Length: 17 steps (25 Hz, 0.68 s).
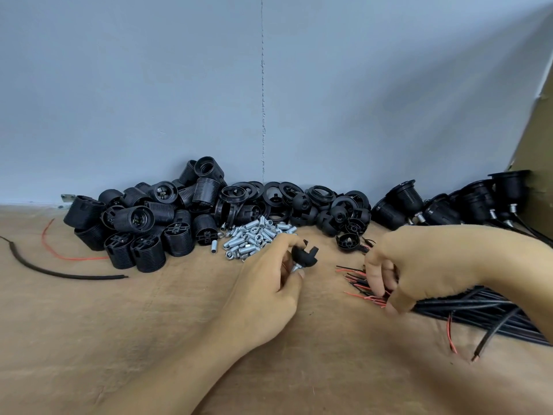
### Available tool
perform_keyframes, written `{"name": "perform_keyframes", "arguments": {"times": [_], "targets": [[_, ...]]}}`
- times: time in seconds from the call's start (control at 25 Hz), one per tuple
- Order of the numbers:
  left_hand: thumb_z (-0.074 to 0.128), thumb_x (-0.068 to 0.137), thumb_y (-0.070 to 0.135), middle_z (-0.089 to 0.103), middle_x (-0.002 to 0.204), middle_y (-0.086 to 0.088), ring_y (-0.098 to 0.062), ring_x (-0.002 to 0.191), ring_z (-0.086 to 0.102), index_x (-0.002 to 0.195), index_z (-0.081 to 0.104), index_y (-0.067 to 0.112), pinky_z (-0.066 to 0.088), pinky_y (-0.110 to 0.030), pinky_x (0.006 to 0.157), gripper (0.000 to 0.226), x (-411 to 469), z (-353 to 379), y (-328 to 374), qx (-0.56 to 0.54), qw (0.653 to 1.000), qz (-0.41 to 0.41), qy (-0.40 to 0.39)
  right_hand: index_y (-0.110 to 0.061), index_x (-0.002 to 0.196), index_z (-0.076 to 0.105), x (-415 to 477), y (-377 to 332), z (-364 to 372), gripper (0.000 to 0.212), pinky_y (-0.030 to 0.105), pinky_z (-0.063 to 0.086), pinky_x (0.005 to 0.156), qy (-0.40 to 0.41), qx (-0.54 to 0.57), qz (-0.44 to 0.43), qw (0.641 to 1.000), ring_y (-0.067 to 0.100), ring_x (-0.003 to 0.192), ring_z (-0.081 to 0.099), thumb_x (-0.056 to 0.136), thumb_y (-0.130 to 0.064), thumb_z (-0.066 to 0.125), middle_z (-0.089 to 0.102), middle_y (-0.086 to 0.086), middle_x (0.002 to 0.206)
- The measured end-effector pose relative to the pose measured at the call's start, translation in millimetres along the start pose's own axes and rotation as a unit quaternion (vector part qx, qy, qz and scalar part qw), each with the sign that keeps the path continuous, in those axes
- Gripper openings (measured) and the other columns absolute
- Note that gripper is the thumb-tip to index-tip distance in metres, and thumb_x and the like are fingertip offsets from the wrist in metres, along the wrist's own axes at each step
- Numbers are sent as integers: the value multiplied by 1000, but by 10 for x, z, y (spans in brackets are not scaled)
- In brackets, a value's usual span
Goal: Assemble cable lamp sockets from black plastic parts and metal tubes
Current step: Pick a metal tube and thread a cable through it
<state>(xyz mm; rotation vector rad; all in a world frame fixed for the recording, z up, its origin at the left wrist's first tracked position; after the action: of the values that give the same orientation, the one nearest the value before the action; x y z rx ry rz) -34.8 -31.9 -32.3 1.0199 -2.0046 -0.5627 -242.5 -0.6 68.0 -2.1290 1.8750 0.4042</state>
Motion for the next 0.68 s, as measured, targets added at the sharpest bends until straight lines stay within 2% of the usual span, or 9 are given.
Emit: {"name": "perform_keyframes", "arguments": {"times": [0.08,0.2,0.32,0.44,0.56,0.68], "targets": [[63,94,14,58,94,21,-8,80,58,107,48,47,46,-21,69,38,-5,26,-19,0,1000,4,-7,-32,84,72,17,-35,47,13,26,53,74,-10,-14,8,1000,3,79,62,74,-31,81,68,-14,83],[63,91,19,59,91,21,-10,74,58,103,46,47,51,-33,67,35,-15,57,-11,11,1000,14,-23,-28,80,72,76,-72,82,7,33,57,80,31,-11,6,999,11,83,65,78,-25,78,68,-11,84],[65,88,24,59,90,21,-7,73,60,101,46,48,48,-26,59,32,-20,65,-28,46,998,31,-31,-25,80,69,82,-89,76,8,34,57,80,50,-27,9,998,17,86,65,80,-27,77,67,-6,87],[64,86,29,58,82,20,-4,73,59,100,46,49,41,-22,59,30,-15,77,-48,63,997,36,-29,-28,77,64,37,-106,69,15,33,57,79,15,-53,25,998,19,89,66,79,-27,79,62,-9,82],[63,86,31,56,77,18,-5,72,58,101,46,50,40,-22,59,29,-14,87,-58,68,997,39,-26,-28,85,67,16,-115,61,12,34,57,81,13,-77,20,997,19,90,66,82,-19,74,64,-9,88],[64,86,30,55,74,17,-5,73,58,101,48,48,42,-23,59,28,-21,84,-44,69,996,46,-24,-24,92,73,16,-81,62,15,38,59,81,49,-72,7,996,20,88,68,84,-14,65,70,-5,93]]}}
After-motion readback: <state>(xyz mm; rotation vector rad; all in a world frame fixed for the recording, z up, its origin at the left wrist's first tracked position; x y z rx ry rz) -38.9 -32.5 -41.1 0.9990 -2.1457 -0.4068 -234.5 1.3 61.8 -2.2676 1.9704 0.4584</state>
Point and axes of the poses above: each hand's wrist, its own x-axis towards the middle knuckle, its own z-axis out of the palm, y = z × x, the point moved 1 cm from there along x, towards the middle knuckle
